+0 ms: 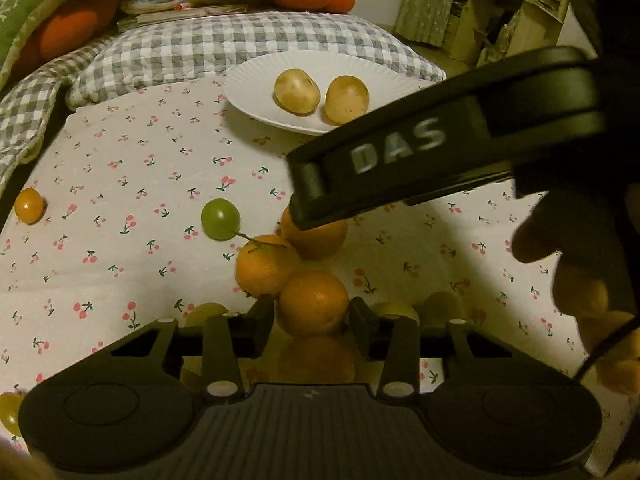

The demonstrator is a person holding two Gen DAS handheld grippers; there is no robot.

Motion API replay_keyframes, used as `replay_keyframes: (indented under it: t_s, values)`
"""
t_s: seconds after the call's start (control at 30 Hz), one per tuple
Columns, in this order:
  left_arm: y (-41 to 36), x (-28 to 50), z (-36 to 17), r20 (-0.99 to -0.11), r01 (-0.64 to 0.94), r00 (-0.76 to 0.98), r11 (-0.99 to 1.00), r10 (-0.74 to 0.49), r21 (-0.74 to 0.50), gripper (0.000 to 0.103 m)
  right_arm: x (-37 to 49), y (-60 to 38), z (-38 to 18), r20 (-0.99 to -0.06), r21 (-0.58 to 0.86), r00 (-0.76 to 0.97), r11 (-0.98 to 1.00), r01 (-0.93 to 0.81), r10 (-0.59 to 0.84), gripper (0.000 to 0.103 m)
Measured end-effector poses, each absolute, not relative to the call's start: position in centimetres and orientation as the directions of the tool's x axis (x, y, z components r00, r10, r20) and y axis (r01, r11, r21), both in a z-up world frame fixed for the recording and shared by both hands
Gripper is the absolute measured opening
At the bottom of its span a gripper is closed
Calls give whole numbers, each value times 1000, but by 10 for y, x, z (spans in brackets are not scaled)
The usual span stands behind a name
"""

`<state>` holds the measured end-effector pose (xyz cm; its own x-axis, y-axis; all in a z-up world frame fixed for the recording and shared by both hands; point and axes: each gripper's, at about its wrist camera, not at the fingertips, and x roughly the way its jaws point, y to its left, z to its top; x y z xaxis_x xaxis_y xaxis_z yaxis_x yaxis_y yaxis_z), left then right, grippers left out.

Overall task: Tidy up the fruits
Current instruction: 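Grasp a tangerine with the left tool while the right tool grasps another tangerine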

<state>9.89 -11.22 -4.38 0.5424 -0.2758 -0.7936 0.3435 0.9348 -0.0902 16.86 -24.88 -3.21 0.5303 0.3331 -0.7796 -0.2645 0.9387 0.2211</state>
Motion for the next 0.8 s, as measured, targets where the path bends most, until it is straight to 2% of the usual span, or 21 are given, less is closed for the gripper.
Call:
replay_keyframes:
  t_s: [0.13,0.23,0.3,0.37,0.8]
  values:
    - [-114,99,-45,-789,353,545,931,-282,-89,24,174,-243,-39,-798,191,515,942,-277,313,59]
    - [-116,100,-45,-789,357,545,930,-283,-87,23,177,-241,-44,-806,184,506,942,-280,308,56]
    - [-116,100,-44,-790,358,544,930,-284,-89,23,177,-239,-44,-803,187,507,939,-288,315,49]
    - [-116,100,-44,-790,359,542,929,-285,-89,22,176,-238,-43,-798,194,506,935,-298,327,38]
    - [-103,100,-33,-772,333,550,931,-319,-148,22,169,-234,-38,-785,172,535,940,-294,311,35]
